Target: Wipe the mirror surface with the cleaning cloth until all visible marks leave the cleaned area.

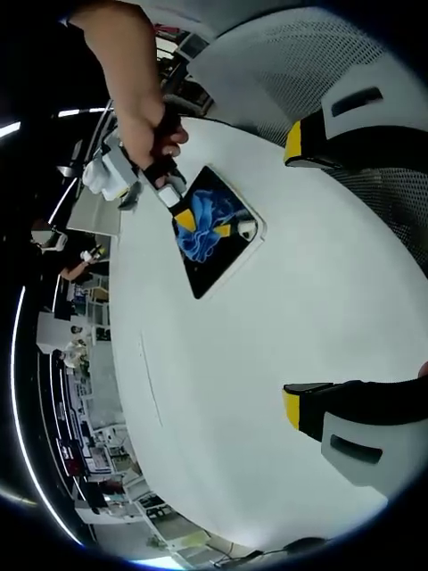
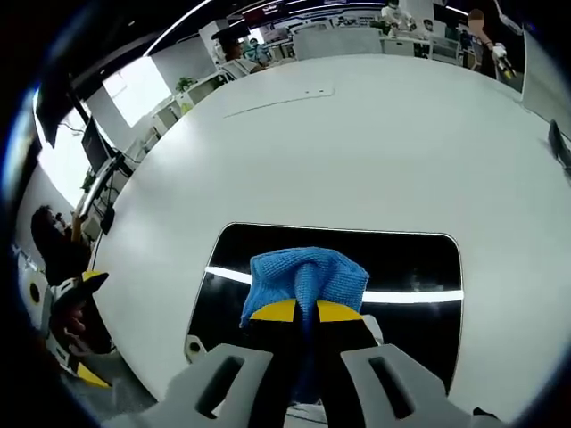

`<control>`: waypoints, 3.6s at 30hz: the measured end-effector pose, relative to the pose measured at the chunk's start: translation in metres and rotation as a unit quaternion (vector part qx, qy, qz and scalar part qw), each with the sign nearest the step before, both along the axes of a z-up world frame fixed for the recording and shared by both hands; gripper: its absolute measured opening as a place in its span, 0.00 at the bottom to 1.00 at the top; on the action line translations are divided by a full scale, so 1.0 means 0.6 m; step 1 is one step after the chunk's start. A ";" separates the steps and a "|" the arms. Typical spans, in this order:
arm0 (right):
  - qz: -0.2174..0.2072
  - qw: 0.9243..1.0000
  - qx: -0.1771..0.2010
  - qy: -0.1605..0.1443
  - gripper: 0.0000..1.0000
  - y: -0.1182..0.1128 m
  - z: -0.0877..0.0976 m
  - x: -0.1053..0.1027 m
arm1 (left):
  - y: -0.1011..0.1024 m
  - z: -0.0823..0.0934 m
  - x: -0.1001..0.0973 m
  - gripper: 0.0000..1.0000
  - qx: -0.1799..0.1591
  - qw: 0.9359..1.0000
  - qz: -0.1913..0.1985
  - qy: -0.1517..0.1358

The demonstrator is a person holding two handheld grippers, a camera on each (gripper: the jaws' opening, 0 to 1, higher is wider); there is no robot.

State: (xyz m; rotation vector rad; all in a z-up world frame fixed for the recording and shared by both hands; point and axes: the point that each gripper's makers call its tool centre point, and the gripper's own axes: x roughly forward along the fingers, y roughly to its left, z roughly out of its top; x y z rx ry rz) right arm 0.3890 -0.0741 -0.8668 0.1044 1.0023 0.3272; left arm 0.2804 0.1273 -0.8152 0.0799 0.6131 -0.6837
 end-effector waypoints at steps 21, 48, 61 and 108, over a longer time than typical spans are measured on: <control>0.008 1.000 -0.004 -0.013 0.01 0.002 0.001 0.071 | 0.005 -0.007 0.004 0.99 0.001 1.000 0.009 0.008; 0.017 1.000 -0.007 -0.003 0.01 -0.025 0.000 0.066 | 0.010 -0.015 0.004 0.99 0.007 1.000 0.014 0.015; 0.013 1.000 -0.014 0.000 0.01 -0.053 -0.001 0.066 | 0.014 -0.015 0.005 0.99 0.009 1.000 0.019 0.014; -0.023 0.999 -0.029 -0.027 0.01 -0.089 0.000 -0.030 | 0.007 -0.005 0.000 0.98 0.018 1.000 0.009 0.003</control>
